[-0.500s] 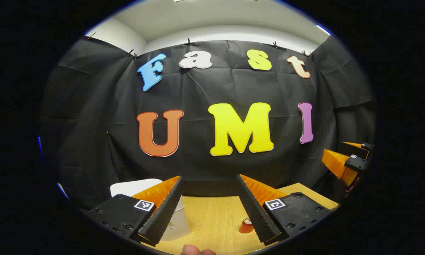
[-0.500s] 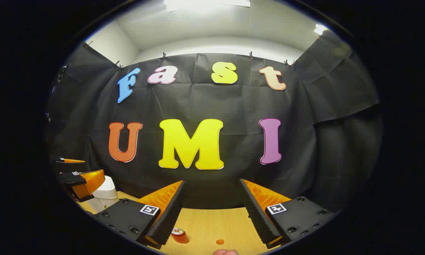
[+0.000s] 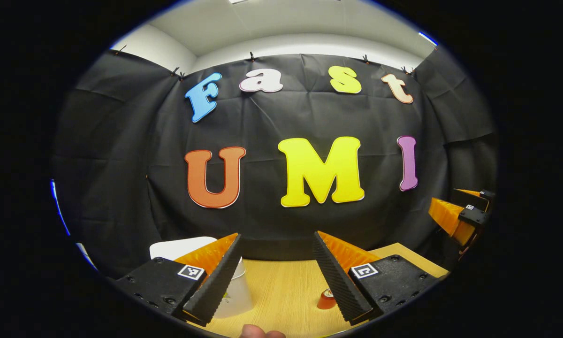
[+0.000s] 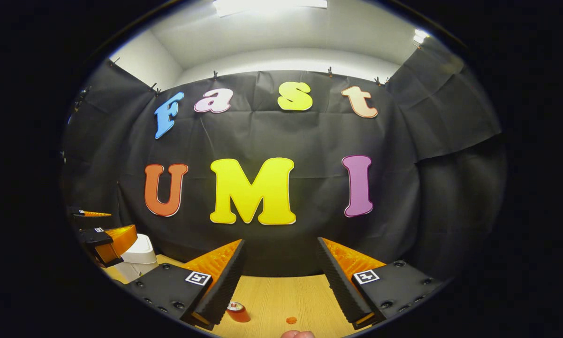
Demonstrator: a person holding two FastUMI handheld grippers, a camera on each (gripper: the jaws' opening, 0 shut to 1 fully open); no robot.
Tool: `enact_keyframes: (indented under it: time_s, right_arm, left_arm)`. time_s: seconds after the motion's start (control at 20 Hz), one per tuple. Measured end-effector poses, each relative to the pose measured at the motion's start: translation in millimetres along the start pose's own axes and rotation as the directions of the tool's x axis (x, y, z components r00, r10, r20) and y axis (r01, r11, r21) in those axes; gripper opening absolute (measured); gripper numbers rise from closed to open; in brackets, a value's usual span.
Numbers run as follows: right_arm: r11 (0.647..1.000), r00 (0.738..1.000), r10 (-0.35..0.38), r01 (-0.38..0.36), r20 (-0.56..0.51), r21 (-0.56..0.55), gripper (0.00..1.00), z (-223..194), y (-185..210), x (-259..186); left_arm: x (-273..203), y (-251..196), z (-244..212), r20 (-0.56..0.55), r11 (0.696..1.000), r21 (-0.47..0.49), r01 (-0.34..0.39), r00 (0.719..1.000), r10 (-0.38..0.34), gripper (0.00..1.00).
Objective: Press the lid of the desktop garbage bin to open it, pick up the crumpled paper on the desktop and throw it into the bin, then pick up the pop can on the desktop and drop it into the bin, and finally close the garbage bin lid.
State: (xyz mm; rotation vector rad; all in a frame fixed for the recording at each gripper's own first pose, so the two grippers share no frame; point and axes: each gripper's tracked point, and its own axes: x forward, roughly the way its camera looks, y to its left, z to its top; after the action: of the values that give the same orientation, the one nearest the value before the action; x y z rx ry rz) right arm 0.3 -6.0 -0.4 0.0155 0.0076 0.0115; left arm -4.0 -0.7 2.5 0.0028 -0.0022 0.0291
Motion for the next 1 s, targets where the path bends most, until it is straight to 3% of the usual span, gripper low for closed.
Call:
enact_keyframes:
  time_s: [0.45,0.75,1.0]
  right_arm:
    - [1.0,1.0,0.011,-0.011,-0.009,0.007,0.94,-4,-2,5]
    - [1.0,1.0,-0.004,0.004,-0.027,-0.017,0.94,-9,-15,4]
    - [0.999,0.999,0.001,-0.003,-0.036,-0.044,0.94,-9,-21,6]
  left_arm:
    - [0,1,-4,-0.005,1.0,0.001,-0.015,1.0,0.015,0.97]
    - [8,-2,-20,-0.035,0.998,-0.055,-0.02,0.999,0.018,0.97]
    - [22,31,-28,-0.038,0.993,-0.024,-0.114,0.993,0.114,0.98]
